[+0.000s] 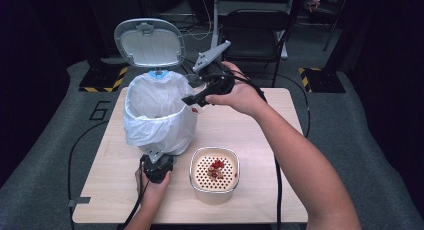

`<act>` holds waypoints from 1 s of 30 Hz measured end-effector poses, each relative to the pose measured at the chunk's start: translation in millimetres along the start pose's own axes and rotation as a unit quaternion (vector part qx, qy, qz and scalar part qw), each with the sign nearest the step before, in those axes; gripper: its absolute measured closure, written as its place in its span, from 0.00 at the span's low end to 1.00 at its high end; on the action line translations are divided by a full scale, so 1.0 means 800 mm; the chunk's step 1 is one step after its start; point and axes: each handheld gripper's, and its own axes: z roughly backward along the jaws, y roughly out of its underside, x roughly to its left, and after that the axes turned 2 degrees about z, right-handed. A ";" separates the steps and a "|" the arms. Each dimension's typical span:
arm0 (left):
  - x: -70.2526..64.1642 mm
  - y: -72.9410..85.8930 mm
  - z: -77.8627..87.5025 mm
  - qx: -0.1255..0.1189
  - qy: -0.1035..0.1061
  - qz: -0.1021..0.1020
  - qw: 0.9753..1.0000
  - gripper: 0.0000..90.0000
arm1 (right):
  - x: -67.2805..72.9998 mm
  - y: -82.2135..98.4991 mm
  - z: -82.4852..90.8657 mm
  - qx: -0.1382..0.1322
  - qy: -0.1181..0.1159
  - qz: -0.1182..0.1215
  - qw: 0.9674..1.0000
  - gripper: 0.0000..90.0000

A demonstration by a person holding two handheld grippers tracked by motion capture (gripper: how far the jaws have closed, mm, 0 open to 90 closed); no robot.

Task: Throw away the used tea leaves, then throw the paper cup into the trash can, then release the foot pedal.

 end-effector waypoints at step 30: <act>0.001 0.000 0.001 0.001 0.000 -0.003 1.000 0.62 | -0.021 -0.041 -0.136 0.011 0.036 -0.046 0.998 0.37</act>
